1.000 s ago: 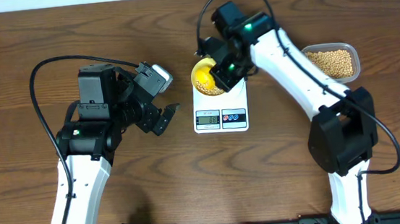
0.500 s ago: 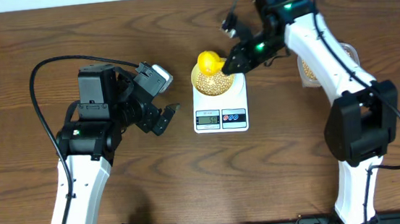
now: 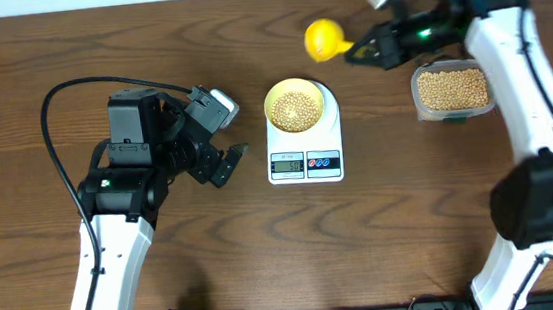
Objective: Scoop item into bowl and weigh 50g on scale
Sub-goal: 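Lift the scoop out of the bowl and carry it to the tub, then tip the scoop with the right gripper to empty it into the tub, then lower the scoop into the tub and open the right gripper, then raise the open right gripper away from the tub and hold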
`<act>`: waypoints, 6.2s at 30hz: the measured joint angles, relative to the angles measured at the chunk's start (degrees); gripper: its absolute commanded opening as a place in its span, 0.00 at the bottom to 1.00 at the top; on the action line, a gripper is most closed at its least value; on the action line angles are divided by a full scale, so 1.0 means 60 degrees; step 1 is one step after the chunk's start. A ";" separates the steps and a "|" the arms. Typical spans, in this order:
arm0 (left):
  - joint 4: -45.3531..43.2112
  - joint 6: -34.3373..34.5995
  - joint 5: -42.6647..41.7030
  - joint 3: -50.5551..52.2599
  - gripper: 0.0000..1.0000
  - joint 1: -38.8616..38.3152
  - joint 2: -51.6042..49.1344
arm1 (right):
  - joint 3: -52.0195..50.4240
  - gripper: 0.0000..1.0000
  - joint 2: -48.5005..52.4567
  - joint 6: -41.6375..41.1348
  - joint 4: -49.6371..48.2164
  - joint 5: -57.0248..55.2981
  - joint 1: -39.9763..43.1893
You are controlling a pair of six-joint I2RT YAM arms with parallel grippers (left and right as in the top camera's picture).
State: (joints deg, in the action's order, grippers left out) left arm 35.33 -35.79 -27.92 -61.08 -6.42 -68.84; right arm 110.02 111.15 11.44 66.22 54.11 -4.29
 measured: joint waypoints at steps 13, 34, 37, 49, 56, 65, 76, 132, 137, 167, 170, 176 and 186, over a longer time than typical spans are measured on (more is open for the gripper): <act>0.0000 0.0000 0.0000 -0.0004 0.97 0.0000 0.0000 | 0.0000 0.01 -0.1512 0.0004 0.0984 -0.0087 0.2470; 0.0000 0.0000 0.0000 0.0000 0.97 0.0000 0.0000 | -0.0007 0.01 -0.1413 -0.0372 0.2612 -0.5945 0.2936; 0.0000 0.0000 0.0004 -0.0004 0.97 0.0000 0.0000 | -0.0007 0.01 -0.0933 -0.0561 0.2608 -0.6794 0.2623; 0.0000 0.0000 0.0004 0.0000 0.97 0.0000 0.0000 | -0.0044 0.01 0.0703 -0.1854 0.2827 -1.1358 0.0470; 0.0000 0.0000 0.0000 -0.0004 0.97 0.0000 0.0000 | -0.0044 0.01 0.0718 -0.2645 0.3045 -1.2652 -0.0066; 0.0000 0.0000 0.0000 0.0000 0.97 0.0000 0.0000 | -0.0044 0.01 0.0718 -0.3679 0.2157 -0.9745 0.0619; 0.0000 0.0000 0.0004 -0.0004 0.97 0.0000 0.0000 | -0.0044 0.01 0.0718 -0.5373 0.1880 -0.6532 0.2211; 0.0000 0.0000 0.0000 -0.0004 0.97 0.0000 0.0000 | -0.1089 0.86 -0.0994 -0.5242 -0.1027 -0.5767 0.2619; -0.0004 0.0000 0.0000 -0.0004 0.97 0.0000 0.0000 | -0.1035 0.99 -0.1049 -0.4291 -0.2710 -0.5756 0.2029; 0.0000 0.0000 0.0000 0.0000 0.97 0.0000 0.0000 | -0.1035 0.99 -0.1049 -0.2353 -0.3923 -0.6233 0.1694; 0.0000 0.0000 0.0000 -0.0004 0.97 0.0000 0.0000 | -0.1035 0.99 -0.1049 -0.2353 -0.3894 -0.6233 0.1694; 0.0000 0.0000 0.0000 0.0000 0.97 0.0000 0.0000 | -0.1035 0.99 -0.1049 -0.2353 -0.3891 -0.6233 0.1694; 0.0000 0.0000 0.0004 -0.0004 0.97 0.0000 0.0000 | -0.1035 0.99 -0.1049 -0.2353 -0.3887 -0.6233 0.1694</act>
State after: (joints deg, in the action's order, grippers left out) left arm 35.33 -35.79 -27.90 -61.10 -6.42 -68.84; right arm 103.81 104.86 -2.68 42.89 16.71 5.87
